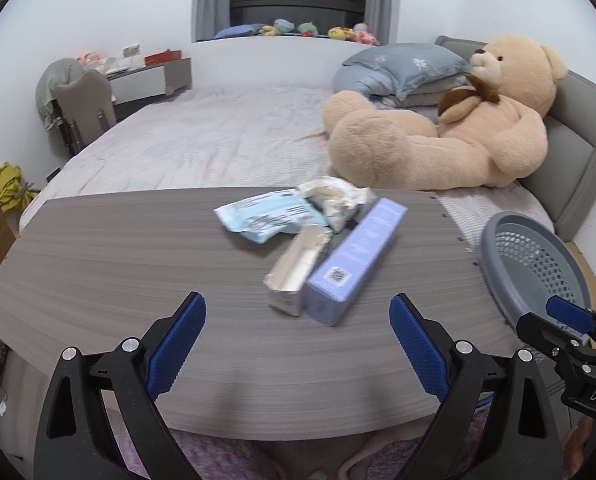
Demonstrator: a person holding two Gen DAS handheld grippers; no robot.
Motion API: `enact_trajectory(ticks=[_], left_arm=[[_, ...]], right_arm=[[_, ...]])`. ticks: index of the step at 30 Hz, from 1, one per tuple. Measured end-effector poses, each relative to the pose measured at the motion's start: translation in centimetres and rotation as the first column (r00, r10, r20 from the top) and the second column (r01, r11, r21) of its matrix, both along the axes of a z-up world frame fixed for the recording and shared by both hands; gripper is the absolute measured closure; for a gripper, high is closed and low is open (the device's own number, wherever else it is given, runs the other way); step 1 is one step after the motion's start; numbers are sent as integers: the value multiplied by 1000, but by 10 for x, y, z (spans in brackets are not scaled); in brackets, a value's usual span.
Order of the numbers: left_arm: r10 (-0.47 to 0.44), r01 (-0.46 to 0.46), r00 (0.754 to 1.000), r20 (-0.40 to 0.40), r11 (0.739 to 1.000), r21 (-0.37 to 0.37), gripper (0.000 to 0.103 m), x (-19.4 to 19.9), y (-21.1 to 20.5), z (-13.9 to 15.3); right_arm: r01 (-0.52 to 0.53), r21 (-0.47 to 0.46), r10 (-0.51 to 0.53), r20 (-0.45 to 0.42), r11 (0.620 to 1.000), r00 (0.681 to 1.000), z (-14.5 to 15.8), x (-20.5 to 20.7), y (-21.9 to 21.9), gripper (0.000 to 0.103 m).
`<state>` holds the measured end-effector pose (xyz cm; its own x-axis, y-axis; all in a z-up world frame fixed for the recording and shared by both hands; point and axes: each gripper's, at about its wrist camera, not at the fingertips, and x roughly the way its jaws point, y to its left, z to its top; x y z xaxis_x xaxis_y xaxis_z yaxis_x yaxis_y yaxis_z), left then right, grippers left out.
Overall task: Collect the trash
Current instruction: 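Move both tools back over the table, then move the right tool over the long lavender box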
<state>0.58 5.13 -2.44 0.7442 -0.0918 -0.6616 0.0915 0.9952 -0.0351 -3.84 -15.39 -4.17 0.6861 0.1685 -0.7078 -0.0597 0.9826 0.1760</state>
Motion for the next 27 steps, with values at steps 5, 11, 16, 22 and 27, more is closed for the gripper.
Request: enact_trajectory(ticks=[5, 11, 16, 22, 27], left_arm=[[63, -63, 998, -29, 998, 5, 11, 10, 35, -13], [115, -115, 993, -30, 993, 2, 11, 21, 68, -20], [145, -145, 989, -24, 989, 2, 11, 27, 89, -22], [177, -178, 984, -27, 984, -17, 11, 31, 106, -27], [180, -181, 983, -38, 983, -30, 11, 32, 112, -32]], right_arm=[[-55, -23, 54, -30, 998, 998, -7, 26, 36, 32], [-89, -40, 87, -46, 995, 995, -11, 53, 68, 32], [-103, -46, 101, -55, 994, 993, -14, 74, 92, 28], [-96, -41, 93, -66, 995, 993, -16, 96, 111, 27], [-89, -62, 84, -82, 994, 993, -19, 107, 125, 27]])
